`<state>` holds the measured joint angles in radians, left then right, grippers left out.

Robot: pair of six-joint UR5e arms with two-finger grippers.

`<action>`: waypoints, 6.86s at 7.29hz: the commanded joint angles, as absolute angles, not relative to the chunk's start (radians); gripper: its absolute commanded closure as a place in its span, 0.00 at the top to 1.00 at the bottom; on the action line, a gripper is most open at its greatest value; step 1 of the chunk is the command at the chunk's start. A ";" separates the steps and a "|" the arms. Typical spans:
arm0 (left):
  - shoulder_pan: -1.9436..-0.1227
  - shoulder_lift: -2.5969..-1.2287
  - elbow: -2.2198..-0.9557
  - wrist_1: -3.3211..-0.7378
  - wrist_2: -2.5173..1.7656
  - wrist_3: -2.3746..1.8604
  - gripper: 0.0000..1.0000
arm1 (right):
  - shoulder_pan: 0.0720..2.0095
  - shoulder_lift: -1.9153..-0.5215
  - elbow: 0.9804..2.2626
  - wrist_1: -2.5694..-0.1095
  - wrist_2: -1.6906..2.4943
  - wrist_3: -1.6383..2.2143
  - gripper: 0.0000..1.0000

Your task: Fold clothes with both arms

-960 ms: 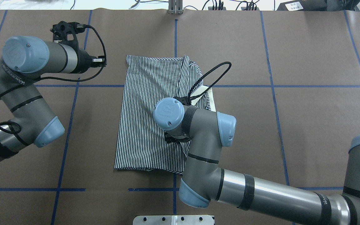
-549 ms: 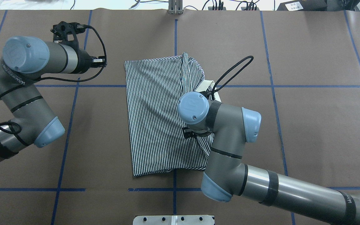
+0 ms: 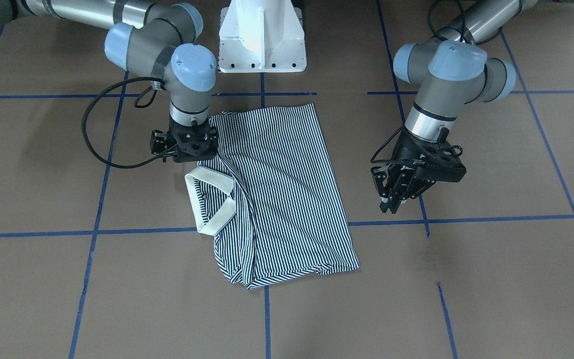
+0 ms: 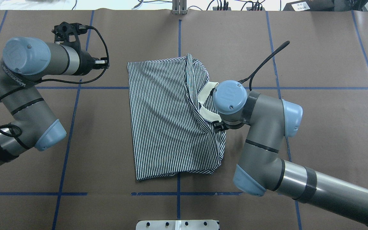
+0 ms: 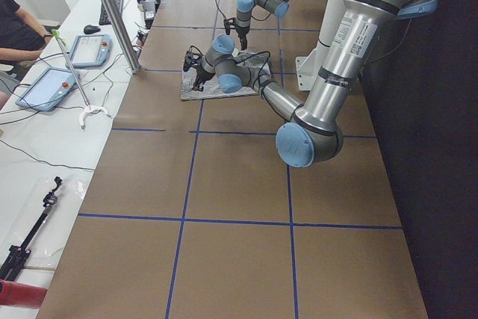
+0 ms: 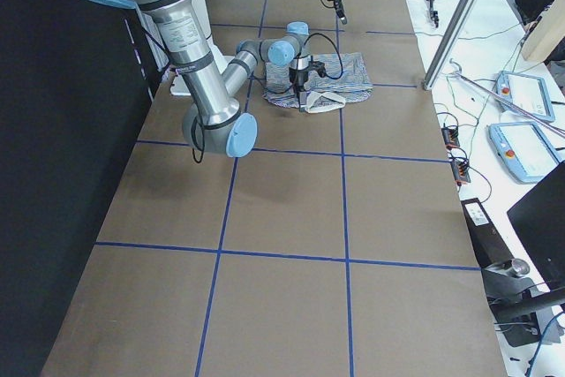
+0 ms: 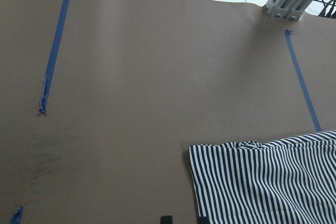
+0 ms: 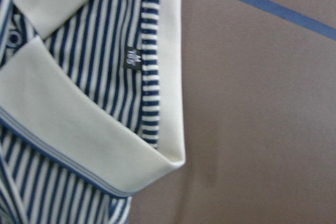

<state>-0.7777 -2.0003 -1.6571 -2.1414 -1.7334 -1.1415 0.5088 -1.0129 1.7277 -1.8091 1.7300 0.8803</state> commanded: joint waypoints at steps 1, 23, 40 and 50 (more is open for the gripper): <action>-0.778 -2.000 -1.660 -2.141 -1.733 -1.141 0.28 | 0.522 -1.033 1.770 -1.813 1.738 0.860 1.00; -0.781 -1.993 -1.713 -2.111 -1.756 -1.141 0.28 | 0.372 -1.003 1.839 -1.614 1.579 1.804 0.88; -0.767 -1.968 -1.779 -2.086 -1.788 -1.307 0.32 | 0.269 -1.127 1.891 -1.515 1.580 1.983 0.00; -0.157 -1.755 -1.947 -2.063 -1.523 -1.901 0.44 | 0.215 -1.170 2.014 -1.539 1.577 1.987 0.00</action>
